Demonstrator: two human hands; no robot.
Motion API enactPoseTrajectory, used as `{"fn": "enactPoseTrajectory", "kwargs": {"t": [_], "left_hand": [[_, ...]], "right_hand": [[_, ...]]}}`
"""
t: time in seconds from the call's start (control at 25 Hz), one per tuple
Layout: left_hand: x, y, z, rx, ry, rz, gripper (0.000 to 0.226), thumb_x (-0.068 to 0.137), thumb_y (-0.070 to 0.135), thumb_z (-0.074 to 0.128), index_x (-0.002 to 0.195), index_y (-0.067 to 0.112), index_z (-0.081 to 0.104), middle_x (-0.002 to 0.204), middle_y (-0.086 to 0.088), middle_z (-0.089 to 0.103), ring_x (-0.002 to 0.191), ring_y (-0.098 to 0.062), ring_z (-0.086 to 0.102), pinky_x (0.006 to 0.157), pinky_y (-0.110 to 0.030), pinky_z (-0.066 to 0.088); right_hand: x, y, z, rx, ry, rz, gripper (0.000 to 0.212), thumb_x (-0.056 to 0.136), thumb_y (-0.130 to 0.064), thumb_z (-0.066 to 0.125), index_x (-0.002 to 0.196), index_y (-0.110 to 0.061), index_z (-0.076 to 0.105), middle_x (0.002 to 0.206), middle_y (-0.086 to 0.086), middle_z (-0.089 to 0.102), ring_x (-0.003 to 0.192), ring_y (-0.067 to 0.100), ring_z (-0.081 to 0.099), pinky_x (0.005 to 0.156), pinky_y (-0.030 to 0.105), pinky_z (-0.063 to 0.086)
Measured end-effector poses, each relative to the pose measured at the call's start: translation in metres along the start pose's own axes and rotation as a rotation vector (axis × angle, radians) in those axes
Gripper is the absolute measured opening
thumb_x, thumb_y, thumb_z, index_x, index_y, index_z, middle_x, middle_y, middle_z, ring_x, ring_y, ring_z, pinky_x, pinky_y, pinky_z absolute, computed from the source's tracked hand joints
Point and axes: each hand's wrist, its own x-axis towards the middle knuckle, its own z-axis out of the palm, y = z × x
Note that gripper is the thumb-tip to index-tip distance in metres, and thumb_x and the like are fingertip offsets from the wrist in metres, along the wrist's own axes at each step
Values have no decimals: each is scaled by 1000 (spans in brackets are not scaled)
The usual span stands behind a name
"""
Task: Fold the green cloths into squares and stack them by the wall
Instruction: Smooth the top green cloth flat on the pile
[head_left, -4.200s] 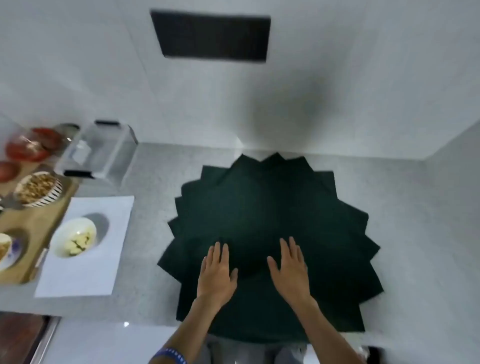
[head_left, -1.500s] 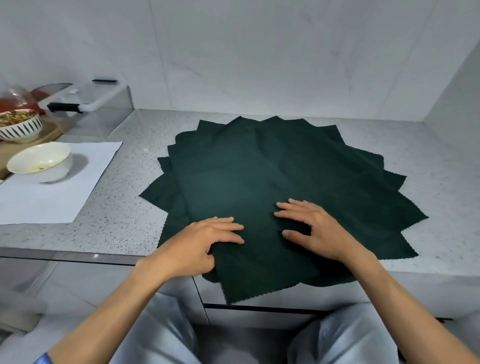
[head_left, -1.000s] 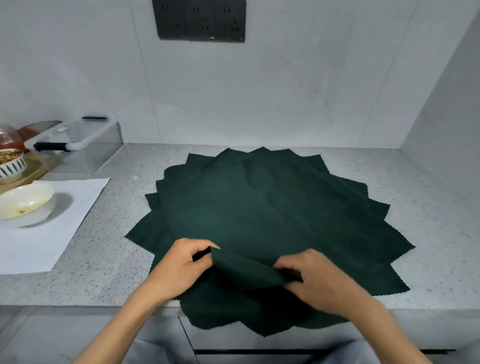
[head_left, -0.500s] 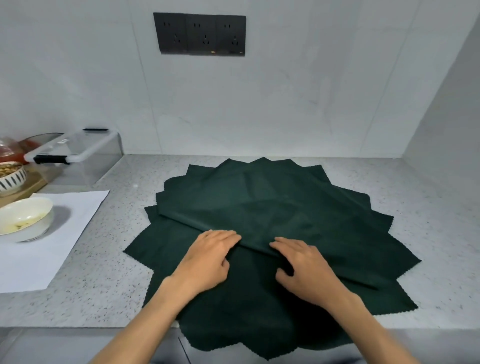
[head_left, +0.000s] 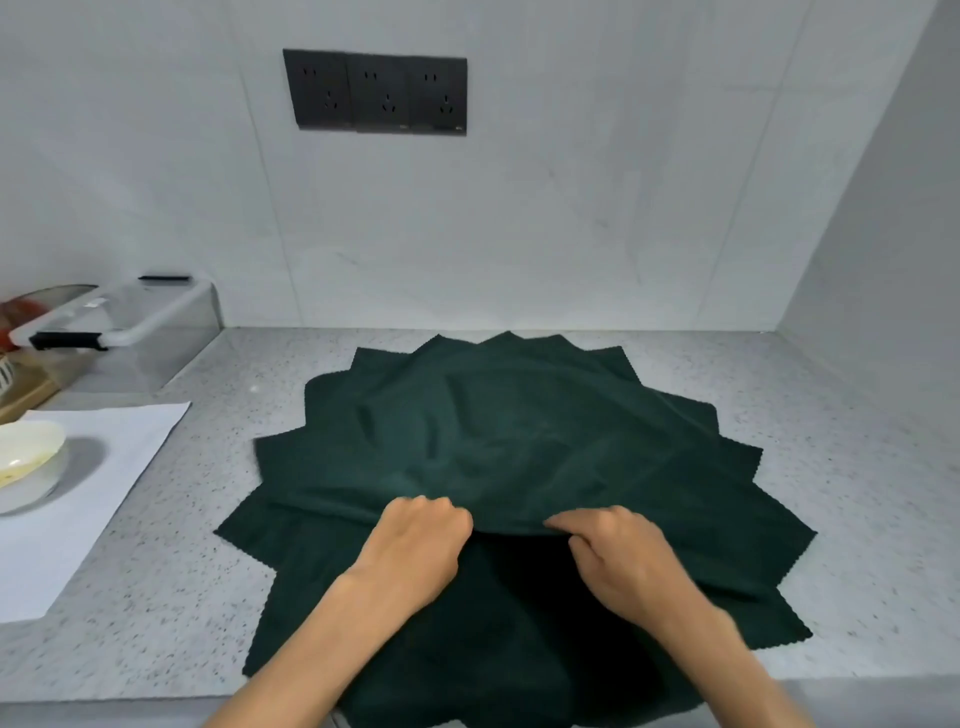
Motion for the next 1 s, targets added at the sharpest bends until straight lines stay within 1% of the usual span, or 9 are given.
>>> {"fn": "enactPoseTrajectory", "kwargs": {"t": [0.08, 0.12, 0.2, 0.28, 0.32, 0.4, 0.68, 0.88, 1.0], "left_hand": [[-27, 13, -3, -39, -116, 40, 17, 88, 4, 46, 97, 15, 56, 101, -7, 66, 94, -30, 64, 67, -33, 35], [-39, 18, 1, -80, -118, 62, 18, 98, 15, 40, 105, 15, 56, 110, -6, 64, 102, -29, 62, 72, -35, 39], [-53, 25, 10, -162, -164, 31, 57, 101, 56, 19, 128, 17, 50, 138, -4, 51, 129, -27, 48, 99, -35, 40], [-55, 23, 22, -284, -219, -42, 93, 81, 73, -4, 154, 22, 21, 164, -1, 9, 152, -22, 6, 122, -37, 14], [-53, 19, 29, -321, -224, -61, 96, 76, 74, -8, 157, 24, 4, 165, 2, -9, 151, -17, -11, 123, -37, 2], [-50, 12, 43, -353, -219, -77, 93, 76, 76, -9, 155, 27, -12, 161, 8, -24, 145, -12, -29, 122, -37, -10], [-48, 17, 54, -362, -176, -269, 90, 81, 77, -4, 153, 26, -17, 159, 6, -28, 144, -16, -32, 121, -44, -13], [-23, 4, 56, -432, -156, -275, 91, 78, 77, -3, 154, 29, -13, 160, 7, -25, 145, -13, -29, 121, -44, -13], [-19, -4, 59, -496, -116, -288, 81, 87, 75, 8, 156, 34, -1, 163, 10, -14, 148, -11, -20, 122, -42, -10]], "right_hand": [[-21, 7, -17, 30, -147, -48, 52, 79, -23, 36, 116, -37, 69, 125, -25, 63, 120, 4, 56, 101, 29, 46], [-30, 10, -23, 62, -221, -65, 54, 76, -25, 35, 117, -39, 68, 129, -29, 59, 125, -2, 50, 105, 26, 41], [-38, 15, -26, 196, -292, -39, 47, 84, -37, 41, 126, -40, 62, 139, -31, 48, 134, -11, 35, 113, 23, 30], [-36, 19, -18, 190, -303, -15, 57, 94, -65, 31, 145, -41, 39, 155, -27, 23, 144, -9, 13, 120, 22, 13], [-33, 20, -12, 96, -344, -16, 73, 87, -74, 16, 152, -40, 22, 157, -26, 6, 146, -6, 0, 121, 23, 2], [-27, 23, -2, -51, -395, -33, 86, 76, -77, -4, 153, -40, 1, 155, -26, -13, 145, -2, -17, 118, 24, -12], [33, 33, 9, -59, -396, -147, 81, 80, -72, -3, 154, -40, 2, 159, -23, -9, 147, 2, -14, 117, 25, -13], [54, 38, 18, -49, -338, -143, 79, 83, -72, 2, 155, -39, 8, 158, -24, -4, 147, 0, -9, 119, 26, -10], [64, 58, 16, 98, -218, -21, 59, 96, -59, 35, 149, -32, 36, 160, -12, 22, 149, 11, 12, 121, 29, 7]]}}
